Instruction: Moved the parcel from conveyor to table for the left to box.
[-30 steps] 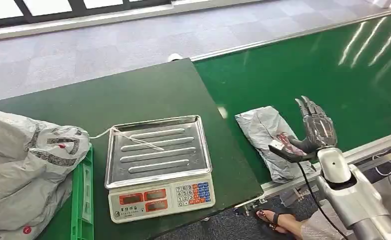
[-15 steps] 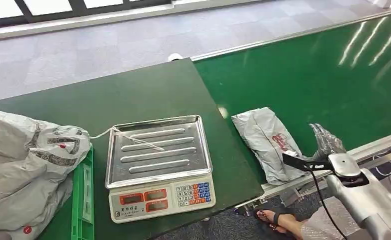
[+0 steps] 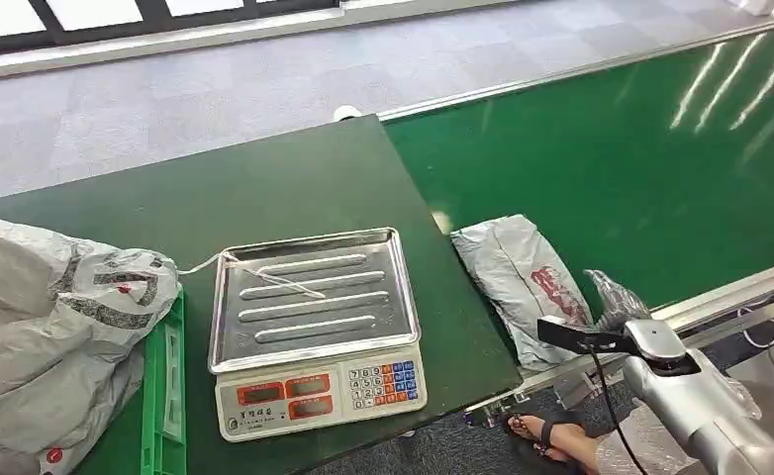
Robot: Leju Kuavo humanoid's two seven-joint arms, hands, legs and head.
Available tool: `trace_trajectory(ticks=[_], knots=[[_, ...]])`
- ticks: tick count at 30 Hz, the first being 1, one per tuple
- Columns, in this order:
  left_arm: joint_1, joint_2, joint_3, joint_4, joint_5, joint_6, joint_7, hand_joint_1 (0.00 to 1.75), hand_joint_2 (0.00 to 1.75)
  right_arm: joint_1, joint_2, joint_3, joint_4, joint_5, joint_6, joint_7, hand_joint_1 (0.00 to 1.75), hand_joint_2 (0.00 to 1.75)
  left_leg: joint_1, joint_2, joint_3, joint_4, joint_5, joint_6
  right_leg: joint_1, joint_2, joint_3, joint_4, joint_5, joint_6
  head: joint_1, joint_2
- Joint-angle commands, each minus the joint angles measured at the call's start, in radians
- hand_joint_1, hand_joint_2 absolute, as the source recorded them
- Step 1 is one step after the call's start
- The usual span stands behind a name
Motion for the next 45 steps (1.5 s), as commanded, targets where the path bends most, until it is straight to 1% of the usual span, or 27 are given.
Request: trace_trajectory(ticks=[1, 4, 6, 7, 8, 10, 11, 12, 13, 14, 15, 19, 21, 23, 26, 29, 31, 34, 35, 36, 37, 39, 40, 42, 43, 44, 45], knots=[[-0.019, 0.012, -0.02, 0.049, -0.009, 0.0, 0.012, 0.0, 0.0, -0.05, 0.051, 0.067, 0.083, -0.019, -0.007, -0.014, 0.0, 1.75, 0.002, 0.0, 0.003, -0.003, 0.001, -0.001, 0.002, 0.002, 0.003, -0.004, 0.002, -0.001, 0.0, 0.0], [-0.009, 0.01, -0.014, 0.046, -0.027, -0.002, 0.029, 0.0, 0.0, -0.074, 0.084, 0.087, 0.109, -0.032, -0.05, -0.026, 0.0, 1.75, 0.001, 0.001, 0.003, -0.002, 0.0, -0.001, 0.001, 0.003, 0.003, -0.003, 0.001, -0.001, 0.0, 0.0], [0.006, 0.005, -0.007, 0.037, -0.04, -0.001, 0.032, 0.0, 0.0, -0.081, 0.118, 0.094, 0.102, -0.033, -0.146, -0.05, 0.0, 1.75, 0.002, 0.003, 0.003, -0.003, 0.0, -0.001, 0.002, 0.005, 0.003, -0.004, 0.002, -0.001, 0.0, 0.0], [0.017, 0.004, -0.006, 0.029, -0.047, 0.002, 0.031, 0.0, 0.0, -0.082, 0.143, 0.087, 0.08, -0.036, -0.208, -0.063, 0.0, 1.75, 0.002, 0.003, 0.003, -0.003, 0.0, -0.001, 0.002, 0.005, 0.003, -0.004, 0.002, -0.001, 0.0, 0.0], [0.025, 0.003, -0.005, 0.021, -0.05, -0.003, 0.035, 0.0, 0.0, -0.079, 0.165, 0.082, 0.055, -0.021, -0.251, -0.065, 0.0, 1.75, 0.002, 0.004, -0.001, -0.002, -0.001, -0.001, 0.002, 0.005, 0.003, -0.003, 0.002, -0.001, 0.0, 0.0], [0.026, 0.003, -0.007, 0.017, -0.057, -0.016, 0.043, 0.0, 0.0, -0.05, 0.213, 0.066, -0.025, 0.004, -0.305, -0.065, 0.0, 1.75, 0.002, 0.004, -0.006, -0.002, -0.001, 0.0, 0.002, 0.005, 0.002, -0.003, 0.001, -0.001, 0.0, 0.0], [0.021, 0.002, -0.01, 0.022, -0.057, -0.019, 0.045, 0.0, 0.0, -0.042, 0.222, 0.071, -0.039, 0.013, -0.31, -0.062, 0.0, 1.75, 0.002, 0.005, -0.005, -0.003, -0.001, -0.001, 0.002, 0.007, 0.002, -0.004, 0.002, -0.001, 0.0, 0.0], [0.008, 0.005, -0.015, 0.037, -0.056, -0.025, 0.05, 0.0, 0.0, -0.028, 0.227, 0.072, -0.047, 0.015, -0.284, -0.044, 0.0, 1.75, 0.002, 0.005, -0.004, -0.004, -0.001, -0.001, 0.003, 0.007, 0.002, -0.005, 0.002, -0.002, 0.0, 0.0], [0.002, 0.003, -0.016, 0.042, -0.056, -0.025, 0.051, 0.0, 0.0, -0.017, 0.227, 0.078, -0.048, 0.018, -0.275, -0.044, 0.0, 1.75, 0.002, 0.002, -0.005, -0.003, -0.001, -0.001, 0.002, 0.004, 0.002, -0.003, 0.001, -0.001, 0.0, 0.0], [-0.002, 0.002, -0.016, 0.046, -0.056, -0.024, 0.051, 0.0, 0.0, -0.009, 0.224, 0.078, -0.044, 0.017, -0.276, -0.048, 0.0, 1.75, 0.002, 0.0, 0.002, -0.002, 0.0, -0.001, 0.002, 0.002, 0.001, -0.003, 0.0, -0.001, 0.0, 0.0], [-0.007, 0.001, -0.016, 0.055, -0.055, -0.023, 0.051, 0.0, 0.0, -0.011, 0.223, 0.077, -0.036, 0.016, -0.276, -0.047, 0.0, 1.75, 0.003, -0.001, 0.003, -0.003, 0.0, -0.001, 0.003, 0.001, 0.003, -0.004, 0.0, -0.001, 0.0, 0.0], [-0.006, 0.005, -0.019, 0.056, -0.052, -0.028, 0.054, 0.0, 0.0, -0.018, 0.216, 0.078, -0.024, 0.019, -0.272, -0.051, 0.0, 1.75, 0.002, -0.001, 0.003, -0.002, 0.0, -0.001, 0.002, 0.002, 0.003, -0.003, 0.0, -0.001, 0.0, 0.0], [-0.022, 0.01, -0.026, 0.079, -0.048, -0.043, 0.063, 0.0, 0.0, -0.001, 0.212, 0.098, -0.009, 0.022, -0.223, -0.052, 0.0, 1.75, 0.002, -0.001, 0.002, -0.002, 0.0, -0.001, 0.002, 0.002, 0.002, -0.002, 0.0, 0.0, 0.0, 0.0], [-0.04, 0.015, -0.041, 0.106, -0.047, -0.067, 0.084, 0.0, 0.0, 0.013, 0.218, 0.111, -0.004, 0.017, -0.219, -0.051, 0.0, 1.75, 0.002, -0.003, 0.003, -0.003, 0.001, -0.001, 0.002, 0.0, 0.004, -0.004, 0.0, -0.001, 0.0, 0.0], [-0.037, 0.016, -0.049, 0.12, -0.048, -0.07, 0.087, 0.0, 0.0, 0.01, 0.227, 0.12, -0.005, 0.003, -0.224, -0.053, 0.0, 1.75, 0.002, -0.003, 0.002, -0.002, 0.001, -0.001, 0.002, 0.0, 0.003, -0.003, 0.0, 0.0, 0.0, 0.0], [-0.029, 0.018, -0.056, 0.118, -0.048, -0.071, 0.087, 0.0, 0.0, 0.02, 0.258, 0.126, -0.013, -0.011, -0.235, -0.062, 0.0, 1.75, 0.002, -0.001, 0.002, -0.002, 0.0, -0.001, 0.002, 0.001, 0.003, -0.002, 0.0, 0.0, 0.0, 0.0], [-0.036, 0.017, -0.059, 0.123, -0.044, -0.078, 0.096, 0.0, 0.0, 0.031, 0.302, 0.131, -0.022, -0.017, -0.246, -0.058, 0.0, 1.75, 0.002, -0.001, 0.003, -0.002, 0.0, -0.001, 0.002, 0.002, 0.003, -0.002, 0.0, 0.0, 0.0, 0.0], [-0.053, 0.012, -0.06, 0.128, -0.053, -0.087, 0.112, 0.0, 0.0, 0.049, 0.357, 0.145, -0.012, -0.008, -0.227, -0.021, 0.0, 1.75, 0.003, -0.002, 0.004, -0.003, 0.001, -0.001, 0.003, 0.001, 0.004, -0.004, 0.0, -0.001, 0.0, 0.0], [-0.059, 0.01, -0.062, 0.129, -0.066, -0.094, 0.12, 0.0, 0.0, 0.055, 0.354, 0.154, 0.005, -0.003, -0.186, 0.016, 0.0, 1.75, 0.003, -0.001, 0.003, -0.002, 0.0, -0.001, 0.003, 0.001, 0.004, -0.003, 0.0, -0.001, 0.0, 0.0], [-0.063, 0.007, -0.063, 0.131, -0.073, -0.097, 0.127, 0.0, 0.0, 0.061, 0.349, 0.165, 0.017, 0.015, -0.169, 0.05, 0.0, 1.75, 0.004, -0.002, 0.004, -0.004, 0.001, -0.002, 0.004, 0.002, 0.005, -0.005, 0.0, -0.001, 0.0, 0.0], [-0.079, 0.003, -0.064, 0.142, -0.083, -0.103, 0.138, 0.0, 0.0, 0.058, 0.327, 0.188, 0.054, 0.044, -0.117, 0.111, 0.0, 1.75, 0.003, -0.001, 0.003, -0.002, 0.0, -0.002, 0.004, 0.002, 0.003, -0.003, 0.0, -0.001, 0.0, 0.0], [-0.104, -0.002, -0.063, 0.168, -0.089, -0.109, 0.151, 0.0, 0.0, 0.062, 0.302, 0.202, 0.089, 0.029, -0.075, 0.117, 0.0, 1.75, 0.004, 0.001, 0.005, -0.002, -0.001, -0.004, 0.005, 0.004, 0.003, -0.003, -0.001, -0.001, 0.0, 0.0], [-0.115, -0.005, -0.062, 0.183, -0.089, -0.114, 0.156, 0.0, 0.0, 0.081, 0.274, 0.221, 0.088, 0.029, -0.05, 0.121, 0.0, 1.75, 0.004, 0.0, 0.006, -0.003, 0.0, -0.004, 0.006, 0.003, 0.005, -0.004, 0.0, -0.001, 0.0, 0.0], [-0.124, -0.009, -0.061, 0.204, -0.088, -0.121, 0.159, 0.0, 0.0, 0.113, 0.248, 0.244, 0.063, -0.002, -0.021, 0.11, 0.0, 1.75, 0.004, 0.001, 0.009, -0.004, -0.001, -0.006, 0.006, 0.005, 0.006, -0.005, 0.0, -0.003, 0.0, 0.0], [-0.125, -0.01, -0.062, 0.209, -0.089, -0.125, 0.159, 0.0, 0.0, 0.127, 0.233, 0.264, 0.048, -0.01, -0.002, 0.118, 0.0, 1.75, 0.005, 0.004, 0.01, -0.002, -0.005, -0.008, 0.006, 0.009, 0.007, -0.003, -0.002, -0.003, 0.0, 0.0], [-0.125, -0.012, -0.063, 0.211, -0.09, -0.127, 0.159, 0.0, 0.0, 0.134, 0.228, 0.275, 0.043, -0.018, 0.009, 0.124, 0.0, 1.75, 0.006, 0.005, 0.011, -0.003, -0.005, -0.009, 0.006, 0.01, 0.009, -0.004, -0.001, -0.004, 0.0, 0.0], [-0.124, -0.012, -0.064, 0.211, -0.09, -0.127, 0.159, 0.0, 0.0, 0.136, 0.229, 0.276, 0.043, -0.018, 0.009, 0.124, 0.0, 1.75, 0.008, 0.008, 0.01, -0.001, -0.01, -0.008, 0.007, 0.011, 0.013, -0.003, -0.004, -0.007, 0.0, 0.0]])
